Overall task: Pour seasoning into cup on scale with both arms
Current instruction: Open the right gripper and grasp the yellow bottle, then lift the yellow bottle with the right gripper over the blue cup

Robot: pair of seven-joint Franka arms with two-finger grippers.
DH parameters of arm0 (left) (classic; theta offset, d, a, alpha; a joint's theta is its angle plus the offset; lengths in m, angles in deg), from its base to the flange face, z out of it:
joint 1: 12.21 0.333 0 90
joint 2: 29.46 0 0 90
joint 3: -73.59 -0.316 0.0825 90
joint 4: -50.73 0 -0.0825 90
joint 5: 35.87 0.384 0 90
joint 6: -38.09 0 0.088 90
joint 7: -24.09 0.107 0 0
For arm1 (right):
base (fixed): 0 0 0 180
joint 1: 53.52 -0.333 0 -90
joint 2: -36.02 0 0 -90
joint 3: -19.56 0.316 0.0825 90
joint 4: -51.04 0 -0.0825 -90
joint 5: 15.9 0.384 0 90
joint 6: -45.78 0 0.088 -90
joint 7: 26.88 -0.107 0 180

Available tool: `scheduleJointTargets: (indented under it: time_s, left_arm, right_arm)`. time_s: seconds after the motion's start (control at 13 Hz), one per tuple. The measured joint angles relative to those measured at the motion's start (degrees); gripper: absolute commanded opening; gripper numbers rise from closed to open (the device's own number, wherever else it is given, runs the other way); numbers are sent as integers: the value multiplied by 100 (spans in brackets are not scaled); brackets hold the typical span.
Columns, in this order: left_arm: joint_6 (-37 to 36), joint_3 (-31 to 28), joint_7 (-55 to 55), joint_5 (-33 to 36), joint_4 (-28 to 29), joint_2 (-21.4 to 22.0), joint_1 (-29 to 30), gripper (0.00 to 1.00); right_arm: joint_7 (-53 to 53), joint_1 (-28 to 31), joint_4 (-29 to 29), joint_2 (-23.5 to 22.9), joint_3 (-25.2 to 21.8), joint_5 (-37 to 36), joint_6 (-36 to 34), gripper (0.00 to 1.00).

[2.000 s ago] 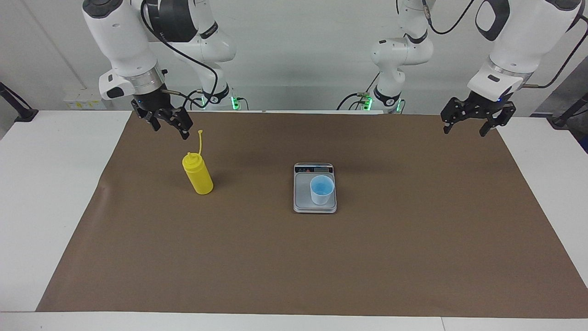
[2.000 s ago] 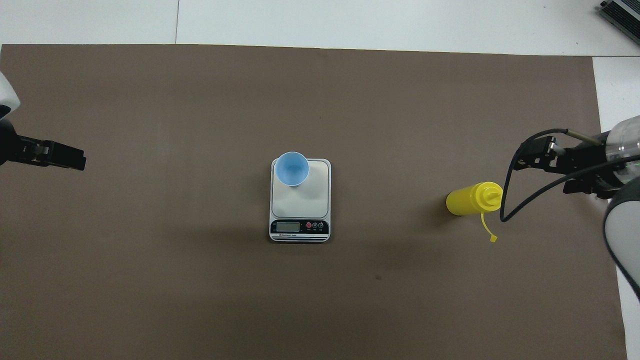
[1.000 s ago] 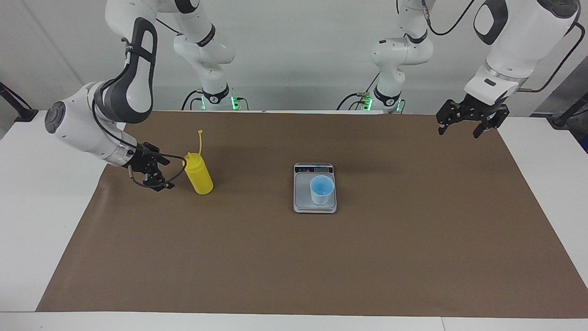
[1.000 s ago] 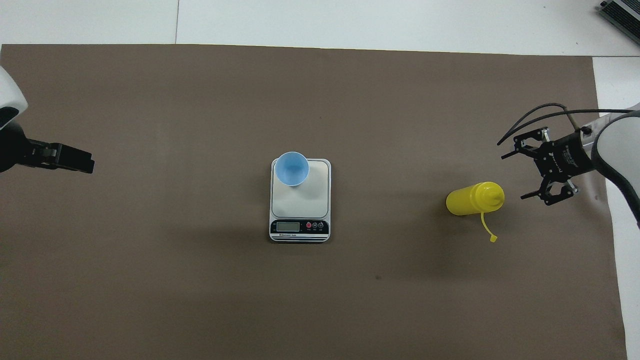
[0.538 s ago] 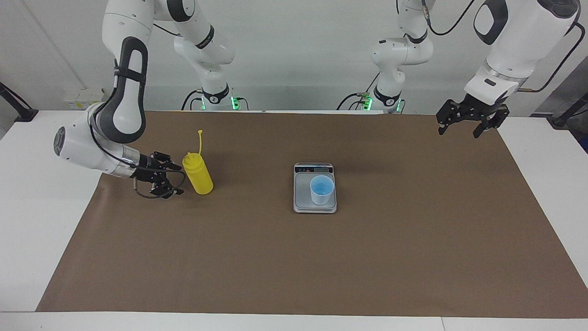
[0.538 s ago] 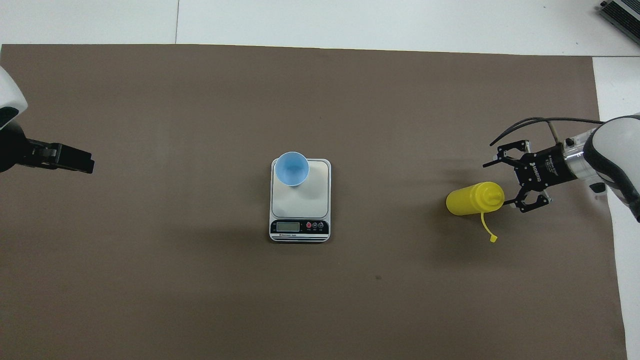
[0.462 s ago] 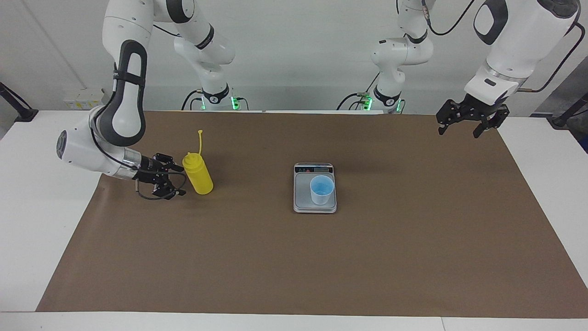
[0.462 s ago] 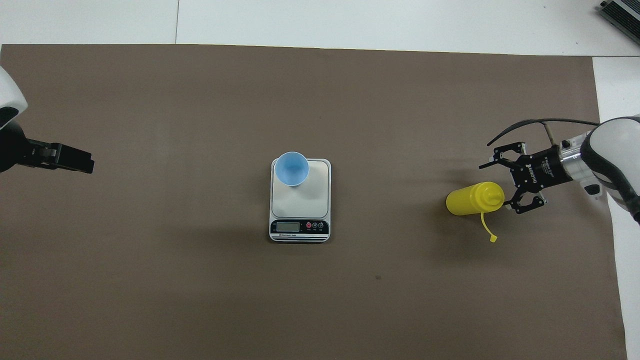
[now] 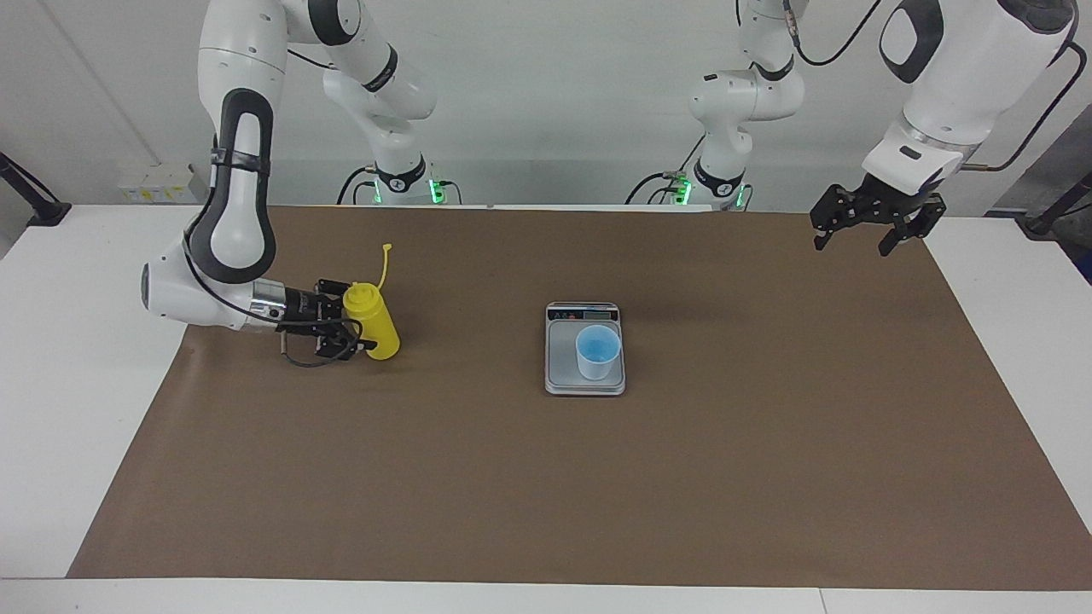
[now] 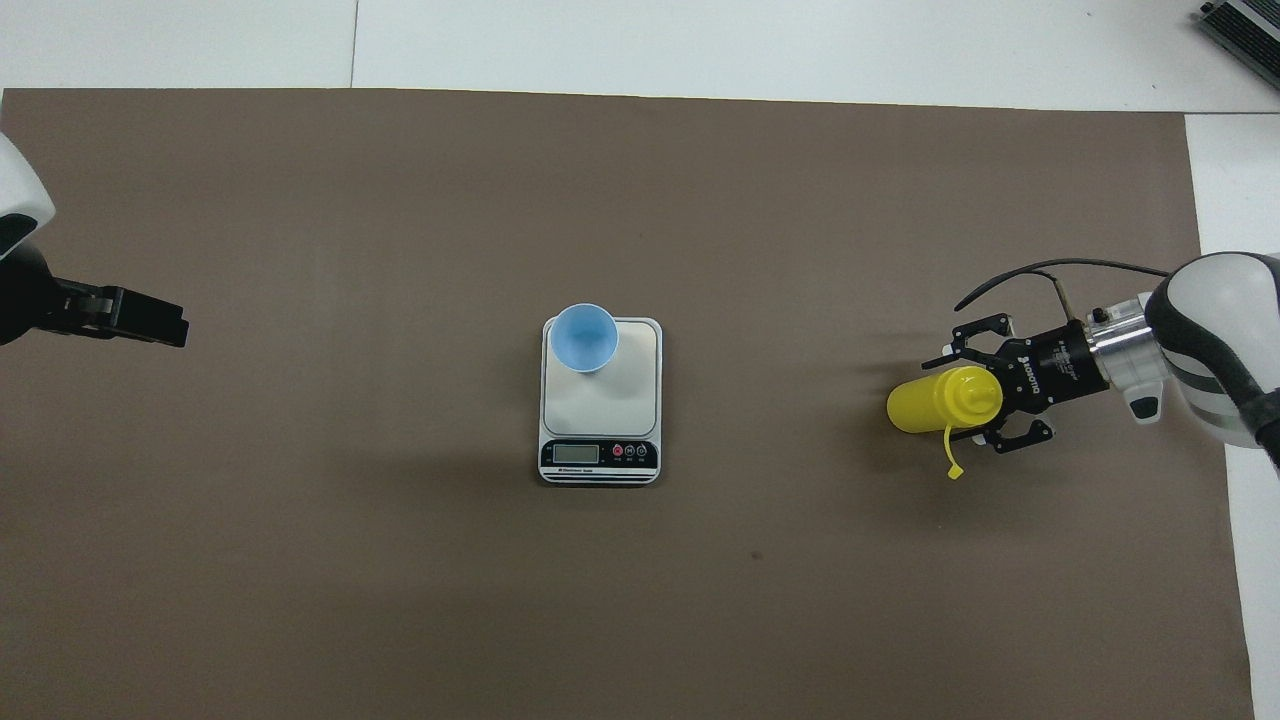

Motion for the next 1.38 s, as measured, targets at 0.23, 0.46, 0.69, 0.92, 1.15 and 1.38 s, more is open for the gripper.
scheduleJointTargets:
  time_s: [0.23, 0.46, 0.69, 0.92, 1.15, 1.38]
  left_arm:
    - [0, 0, 0, 0, 0, 0, 0, 100]
    - [0, 0, 0, 0, 0, 0, 0, 100]
    - [0, 0, 0, 0, 0, 0, 0, 100]
    - [0, 0, 0, 0, 0, 0, 0, 100]
    - [0, 0, 0, 0, 0, 0, 0, 100]
    - [0, 0, 0, 0, 0, 0, 0, 100]
  right_arm:
    - [0, -30, -103, 75, 4, 106, 27, 0]
    - [-357, -199, -102, 182, 17, 115, 521, 0]
    - [-1149, -626, 10, 311, 46, 114, 1309, 0]
    - [-2071, -1305, 292, 354, 62, -85, 1881, 0]
    - [-3484, -1986, 722, 326, 73, -1202, 2140, 0]
    - [-4773, -2656, 1289, 150, 81, -2448, 2153, 0]
